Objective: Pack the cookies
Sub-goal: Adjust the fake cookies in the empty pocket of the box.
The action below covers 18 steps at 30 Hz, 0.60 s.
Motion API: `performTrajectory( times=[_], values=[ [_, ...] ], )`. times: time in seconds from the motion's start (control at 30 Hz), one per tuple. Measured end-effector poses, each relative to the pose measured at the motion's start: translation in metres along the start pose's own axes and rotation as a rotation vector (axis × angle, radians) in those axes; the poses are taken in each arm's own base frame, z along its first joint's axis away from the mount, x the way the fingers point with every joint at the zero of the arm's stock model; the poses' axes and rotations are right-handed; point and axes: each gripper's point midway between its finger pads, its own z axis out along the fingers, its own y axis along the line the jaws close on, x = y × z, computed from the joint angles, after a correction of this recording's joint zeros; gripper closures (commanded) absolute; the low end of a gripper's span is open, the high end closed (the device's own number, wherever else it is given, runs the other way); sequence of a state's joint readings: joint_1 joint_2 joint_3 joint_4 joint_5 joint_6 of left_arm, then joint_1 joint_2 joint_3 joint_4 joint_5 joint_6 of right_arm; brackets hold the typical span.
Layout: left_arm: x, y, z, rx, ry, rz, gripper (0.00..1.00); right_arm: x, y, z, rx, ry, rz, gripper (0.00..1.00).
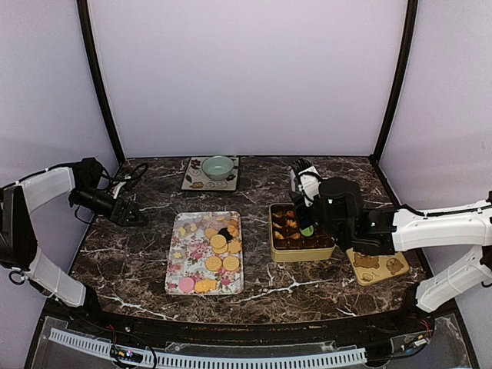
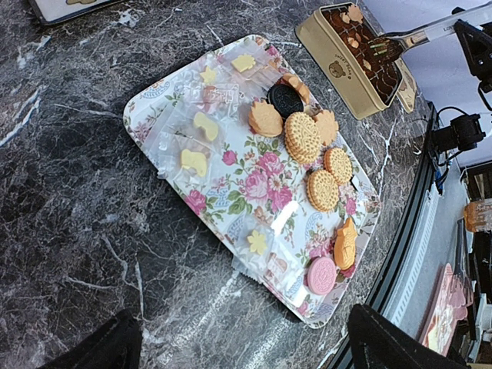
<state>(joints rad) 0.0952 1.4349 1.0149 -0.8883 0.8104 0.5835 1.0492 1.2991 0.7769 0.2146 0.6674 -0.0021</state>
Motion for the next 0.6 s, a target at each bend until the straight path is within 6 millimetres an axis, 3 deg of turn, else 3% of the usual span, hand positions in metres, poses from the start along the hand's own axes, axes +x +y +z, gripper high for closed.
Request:
performTrajectory(
  times=[0.6],
  values=[
    [0.0, 0.0, 0.0, 0.0, 0.0, 0.0, 0.04, -0.004, -0.012, 0.0, 0.084, -0.014, 0.005, 0.72]
  ],
)
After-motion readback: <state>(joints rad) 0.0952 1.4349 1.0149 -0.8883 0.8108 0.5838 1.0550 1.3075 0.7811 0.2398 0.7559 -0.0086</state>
